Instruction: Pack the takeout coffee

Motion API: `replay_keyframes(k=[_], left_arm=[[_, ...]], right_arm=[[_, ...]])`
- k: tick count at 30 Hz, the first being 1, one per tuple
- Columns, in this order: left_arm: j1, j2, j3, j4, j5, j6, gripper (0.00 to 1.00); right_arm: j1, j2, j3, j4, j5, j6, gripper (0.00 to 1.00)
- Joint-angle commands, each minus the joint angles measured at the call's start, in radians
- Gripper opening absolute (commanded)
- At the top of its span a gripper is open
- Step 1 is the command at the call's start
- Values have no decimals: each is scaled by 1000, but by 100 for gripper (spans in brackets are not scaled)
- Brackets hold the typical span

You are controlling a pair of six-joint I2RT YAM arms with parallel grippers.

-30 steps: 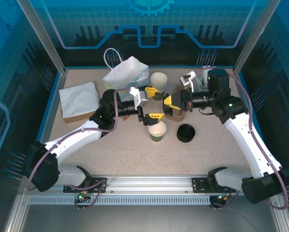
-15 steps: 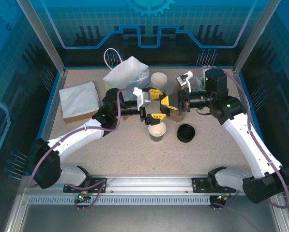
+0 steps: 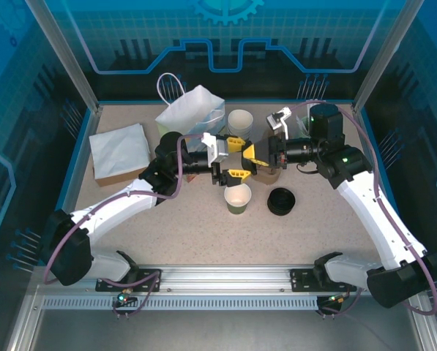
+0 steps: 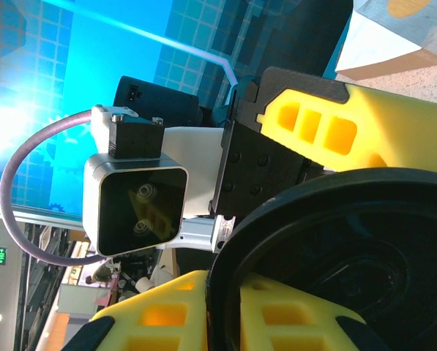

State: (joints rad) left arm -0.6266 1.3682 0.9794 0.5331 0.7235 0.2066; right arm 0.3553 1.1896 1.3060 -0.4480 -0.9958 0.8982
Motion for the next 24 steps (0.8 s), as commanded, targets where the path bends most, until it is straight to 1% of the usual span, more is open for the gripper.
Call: replay_keyframes(k=[1,3,7,11,14,18,21,24], left_arm=[[-7,-16,28,-18,28,47,68],[-6,-20,28,-24,30,50,65],[-7,-27,28,-41,18,62,65],[-7,-39,32,-101,7,93,66],[-7,-47,44,-183,-2,135,66],[-7,-58,70,-314,-20,204,66],[-10,-57,101,-436,-49,266,65],[-17,-52,121,-531,-95,318,65]], right_arm=[[17,2,6,9,-14,10,14],[17,5,2,9,-14,10,15],[16,8,-3,-9,-14,-4,16],[9,5,-5,-27,-6,-18,21],[4,4,-4,-56,5,-39,30],[-2,13,2,-138,41,-95,41],[-3,25,12,-216,92,-146,47],[-2,38,26,-291,153,-195,50]])
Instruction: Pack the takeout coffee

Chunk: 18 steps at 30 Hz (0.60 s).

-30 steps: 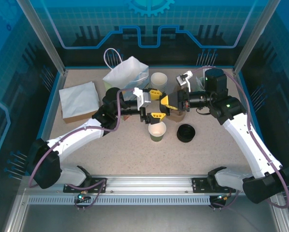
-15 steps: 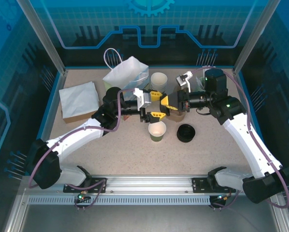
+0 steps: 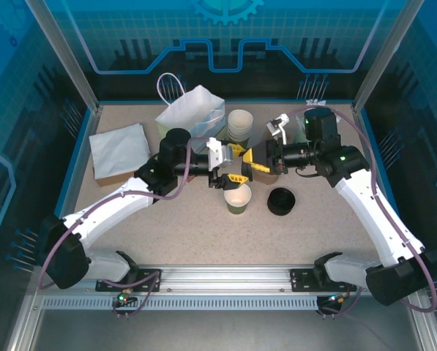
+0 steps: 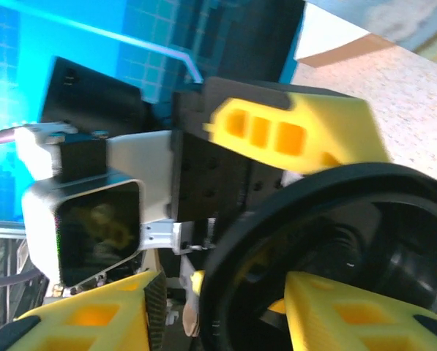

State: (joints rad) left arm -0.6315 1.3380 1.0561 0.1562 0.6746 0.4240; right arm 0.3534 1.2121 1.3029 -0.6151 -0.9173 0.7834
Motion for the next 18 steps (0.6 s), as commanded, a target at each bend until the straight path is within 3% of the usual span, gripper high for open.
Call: replay_keyframes(k=[1,8,18], left_arm=[[-16,-18,54,-188,-60,120,65],[-54,28,136,-450,-180,250,65],[-96,106,249,-721,-357,367,65]], right_arm=[[2,18,35,-149,98,-100,51],[-6,15,31,-227,227,-169,61],[-114,-91,-119,-221,336,-184,75]])
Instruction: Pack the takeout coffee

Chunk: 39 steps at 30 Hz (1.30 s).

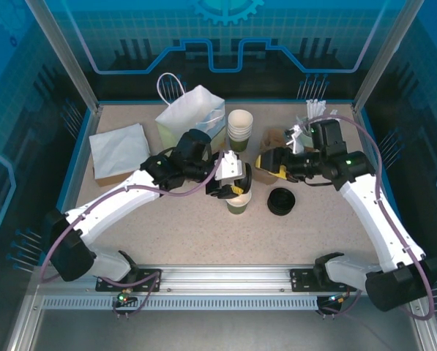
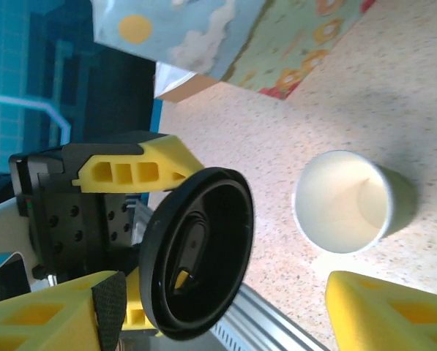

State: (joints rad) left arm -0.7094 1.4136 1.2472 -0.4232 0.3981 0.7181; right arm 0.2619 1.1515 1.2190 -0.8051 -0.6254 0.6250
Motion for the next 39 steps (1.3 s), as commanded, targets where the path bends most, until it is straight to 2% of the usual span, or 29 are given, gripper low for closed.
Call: replay_keyframes(k=[1,8,11,15,22,39], left_arm=[[-27,45,74,-170,-102,85,65],[-74,166,209,-376,-247,164,65],[-89,214,266,-457,-304,189,64],[-104,274,326,-544,-360,219,64],[-127,366,419,-659,-449,248,64],[-142,457,515,-713,-463,264,64]], right_arm=[[-32,-36,-47,-46,66,-36,75],[-94,-47,-127,-153,280,-128,75],[-136,-47,-166,-172,322,-159,75],[-174,-43,-219,-154,302,-177,75],[-177,-12,-280,-100,260,-175,75],[-196,-20,-300,-96,267,-195,75]])
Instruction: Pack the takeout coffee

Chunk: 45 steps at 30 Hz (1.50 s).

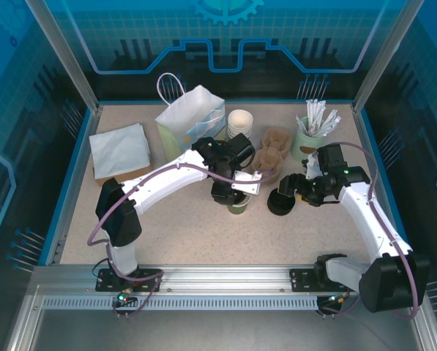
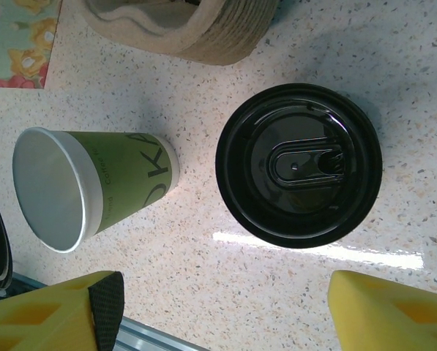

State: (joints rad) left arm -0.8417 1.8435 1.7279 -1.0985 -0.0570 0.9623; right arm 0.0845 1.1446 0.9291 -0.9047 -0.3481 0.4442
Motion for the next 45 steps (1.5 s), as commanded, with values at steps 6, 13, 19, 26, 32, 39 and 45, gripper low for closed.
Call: replay_keyframes(k=[6,13,19,26,32,39,45], left_arm=[[-11,43,42,-44,-6,21,64],[-13,67,62,-52,-9,18,65],[-13,86,70,-57,-14,16,67],[-13,99,80,-55,-8,12,70],[-13,114,87,-61,-10,7,74],[-13,117,91,-60,-7,4,80],[-14,119,100,-57,-7,0,86]], right_arm=[[-27,-19,-13,7,-21,-15,75],[-30,-19,-16,10,-28,-19,75],[-33,-17,-18,10,-30,-21,75],[-34,-14,-19,13,-37,-23,75],[-34,-15,-24,13,-41,-24,75],[-37,-13,-27,18,-49,-27,75],[-38,-14,-29,18,-52,-28,75]])
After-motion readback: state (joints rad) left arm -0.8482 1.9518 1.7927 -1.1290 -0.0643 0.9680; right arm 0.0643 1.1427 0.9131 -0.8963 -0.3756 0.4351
